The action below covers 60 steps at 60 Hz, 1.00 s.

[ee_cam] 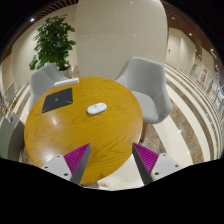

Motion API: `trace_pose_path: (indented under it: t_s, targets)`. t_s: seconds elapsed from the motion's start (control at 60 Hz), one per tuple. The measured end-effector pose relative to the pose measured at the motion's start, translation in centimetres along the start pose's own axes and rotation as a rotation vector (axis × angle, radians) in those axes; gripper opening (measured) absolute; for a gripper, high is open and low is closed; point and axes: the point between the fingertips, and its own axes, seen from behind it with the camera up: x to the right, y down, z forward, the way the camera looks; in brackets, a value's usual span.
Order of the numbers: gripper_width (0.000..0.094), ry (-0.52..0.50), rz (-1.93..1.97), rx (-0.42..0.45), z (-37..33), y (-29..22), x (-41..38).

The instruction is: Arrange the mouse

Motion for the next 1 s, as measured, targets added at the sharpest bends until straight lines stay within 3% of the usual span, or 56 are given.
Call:
trace_pose_path:
  t_s: [0.5,1.0]
  targets:
    - [0.0869,-0.16,-0.138,0.013,5.9,-0.8,-5.9]
    - [0.0866,-0.124,-0.089,0.043,16.8,-3.9,-7.5]
